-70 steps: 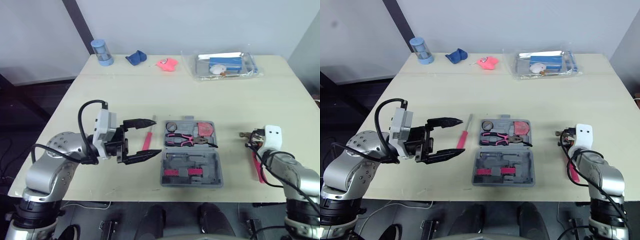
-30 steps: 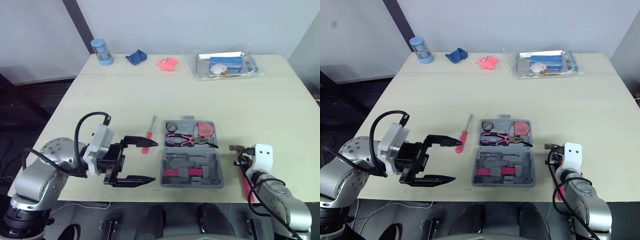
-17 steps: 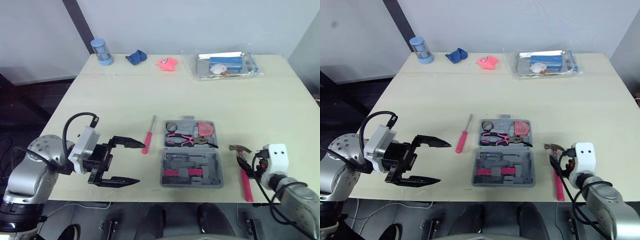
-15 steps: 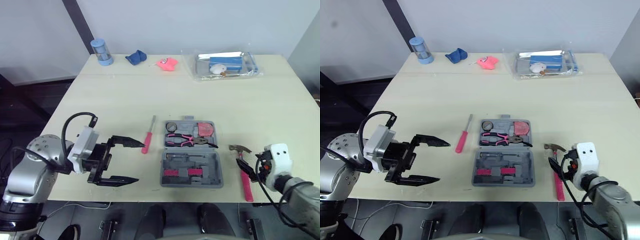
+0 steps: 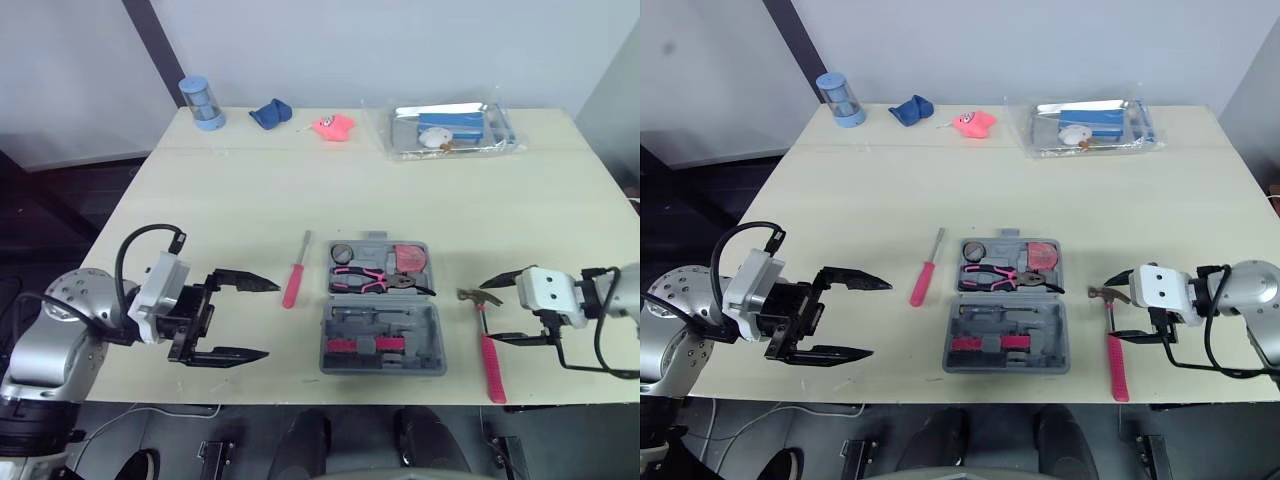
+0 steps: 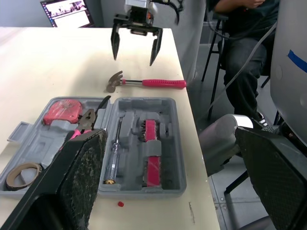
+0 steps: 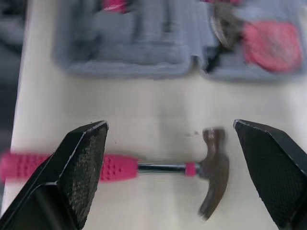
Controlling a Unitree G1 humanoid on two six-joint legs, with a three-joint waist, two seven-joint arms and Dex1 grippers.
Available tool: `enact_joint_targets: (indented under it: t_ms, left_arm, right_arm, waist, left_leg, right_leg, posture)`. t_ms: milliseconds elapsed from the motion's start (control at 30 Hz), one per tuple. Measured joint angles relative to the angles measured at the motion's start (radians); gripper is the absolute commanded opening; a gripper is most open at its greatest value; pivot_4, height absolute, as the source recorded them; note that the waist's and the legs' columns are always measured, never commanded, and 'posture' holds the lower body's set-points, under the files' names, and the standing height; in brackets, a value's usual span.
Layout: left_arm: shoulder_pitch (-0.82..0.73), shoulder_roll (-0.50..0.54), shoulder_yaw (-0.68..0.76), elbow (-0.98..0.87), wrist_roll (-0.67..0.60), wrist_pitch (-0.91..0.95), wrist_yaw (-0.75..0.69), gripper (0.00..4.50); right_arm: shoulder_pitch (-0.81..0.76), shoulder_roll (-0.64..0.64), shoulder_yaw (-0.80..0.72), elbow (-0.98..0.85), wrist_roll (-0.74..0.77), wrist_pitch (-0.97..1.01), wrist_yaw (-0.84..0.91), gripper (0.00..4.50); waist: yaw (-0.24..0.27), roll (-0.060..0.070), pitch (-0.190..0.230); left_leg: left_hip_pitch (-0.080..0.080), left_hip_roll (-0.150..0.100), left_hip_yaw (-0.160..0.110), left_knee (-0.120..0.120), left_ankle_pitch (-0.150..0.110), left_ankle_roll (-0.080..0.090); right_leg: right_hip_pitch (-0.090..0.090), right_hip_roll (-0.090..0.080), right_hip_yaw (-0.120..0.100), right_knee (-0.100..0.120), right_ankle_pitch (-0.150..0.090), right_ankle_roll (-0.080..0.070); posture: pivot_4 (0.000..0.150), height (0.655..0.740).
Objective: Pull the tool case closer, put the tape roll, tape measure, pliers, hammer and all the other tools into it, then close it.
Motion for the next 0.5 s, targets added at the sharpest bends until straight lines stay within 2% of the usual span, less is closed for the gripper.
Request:
enact_joint_targets:
  t_ms: [133,233,267,367,500]
  left_arm:
    - [0.030,-0.008,0.008,-0.014,-0.011,0.005,0.000,4.50]
    - [0.048,-0.011,0.016,-0.028,-0.021,0.014,0.002,4.50]
    - [0.056,-0.012,0.023,-0.036,-0.023,0.018,0.004,4.50]
    - [0.065,-0.012,0.036,-0.054,-0.030,0.026,0.010,4.50]
    - [0.073,-0.022,0.043,-0.085,-0.037,0.042,0.026,4.50]
  right_arm:
    - [-0.292,0.026,0.240,0.262,-0.096,-0.323,0.140,4.40]
    - [-0.370,0.054,0.326,0.389,-0.138,-0.454,0.151,4.40]
    - [-0.420,0.093,0.367,0.482,-0.180,-0.533,0.153,4.40]
    - [-0.490,0.148,0.402,0.607,-0.249,-0.651,0.150,4.40]
    - [-0.594,0.196,0.445,0.784,-0.420,-0.822,0.063,4.40]
  waist:
    - [-0.016,0.001,0.001]
    - [-0.016,0.001,0.002]
    - [-0.018,0.001,0.002]
    - [-0.021,0.002,0.003]
    - [-0.021,0.002,0.003]
  left_leg:
    - [0.001,0.000,0.000,0.001,0.000,0.000]
    - [0.000,0.000,-0.001,0.001,0.000,0.000]
    - [0.000,0.000,0.000,0.001,0.000,0.000]
    - [0.000,0.000,0.000,0.001,0.000,0.000]
    - [0.000,0.000,0.000,0.001,0.000,0.000]
  right_leg:
    - [0.000,0.000,0.000,0.001,0.000,0.000]
    - [0.000,0.000,-0.001,0.001,0.000,0.000]
    - [-0.001,0.000,0.000,0.001,0.000,0.000]
    - [-0.001,0.000,0.000,0.001,0.000,0.000]
    - [-0.001,0.000,0.000,0.002,0.000,0.000]
  posture:
    - [0.150,0.7400]
    - [0.150,0.7400]
    - [0.150,0.7400]
    - [0.150,0.7400]
    - [0.150,0.7400]
